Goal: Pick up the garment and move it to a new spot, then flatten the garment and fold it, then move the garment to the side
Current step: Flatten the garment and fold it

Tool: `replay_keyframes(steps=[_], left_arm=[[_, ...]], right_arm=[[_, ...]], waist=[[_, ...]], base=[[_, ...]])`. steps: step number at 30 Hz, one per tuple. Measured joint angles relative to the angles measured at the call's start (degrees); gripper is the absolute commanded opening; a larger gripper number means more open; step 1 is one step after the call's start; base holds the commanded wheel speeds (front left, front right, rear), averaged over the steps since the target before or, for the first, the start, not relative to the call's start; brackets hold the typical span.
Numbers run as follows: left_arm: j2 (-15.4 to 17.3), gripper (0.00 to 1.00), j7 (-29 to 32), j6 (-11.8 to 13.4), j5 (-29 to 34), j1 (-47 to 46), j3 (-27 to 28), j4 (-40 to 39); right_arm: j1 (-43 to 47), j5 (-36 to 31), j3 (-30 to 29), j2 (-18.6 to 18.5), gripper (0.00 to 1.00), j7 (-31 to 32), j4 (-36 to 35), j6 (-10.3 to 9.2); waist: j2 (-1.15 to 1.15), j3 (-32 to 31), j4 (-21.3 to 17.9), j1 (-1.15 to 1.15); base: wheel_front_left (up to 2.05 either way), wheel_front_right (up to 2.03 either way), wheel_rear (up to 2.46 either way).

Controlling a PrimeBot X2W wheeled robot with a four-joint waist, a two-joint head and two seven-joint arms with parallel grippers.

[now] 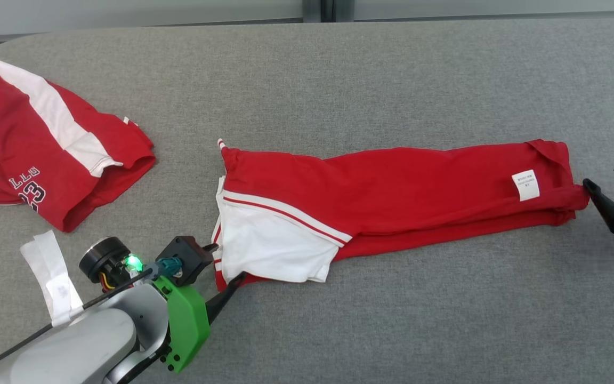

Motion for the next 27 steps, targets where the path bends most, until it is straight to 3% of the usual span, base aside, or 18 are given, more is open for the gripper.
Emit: replay_keyframes(steps=[6,16,20,23,27], left_arm=[[-0.71,1.0,-4.1,3.07,-1.24,0.68,2.82,1.16],[-4.61,1.0,-20.07,12.26,-7.54,3.8,16.9,3.26],[-8.79,1.0,-21.17,14.37,-7.14,7.53,27.52,1.97],[-14.0,1.0,-21.31,14.74,-3.6,12.27,38.36,-0.08],[-21.15,1.0,-21.3,11.27,3.93,19.83,47.71,-1.02]], right_arm=[[-0.75,-1.36,-2.82,-0.54,1.0,-3.52,0.79,0.0],[-0.99,-6.12,-8.0,4.38,1.0,-13.39,-2.01,0.0],[1.13,-8.98,-13.05,8.14,1.0,-15.63,-4.7,0.0],[4.03,-12.58,-18.87,11.59,1.0,-15.84,-8.47,0.0],[10.24,-19.51,-28.85,18.13,1.0,-15.95,-16.85,-0.01]], waist=[[0.0,-1.29,-0.43,0.0],[0.0,-3.45,-0.8,0.0],[0.0,-3.99,-0.52,0.0],[0.0,-4.19,-0.2,0.0],[0.0,-4.53,0.13,0.0]], base=[[0.0,0.0,0.0],[0.0,0.0,0.0],[0.0,0.0,0.0],[0.0,0.0,0.0],[0.0,0.0,0.0]])
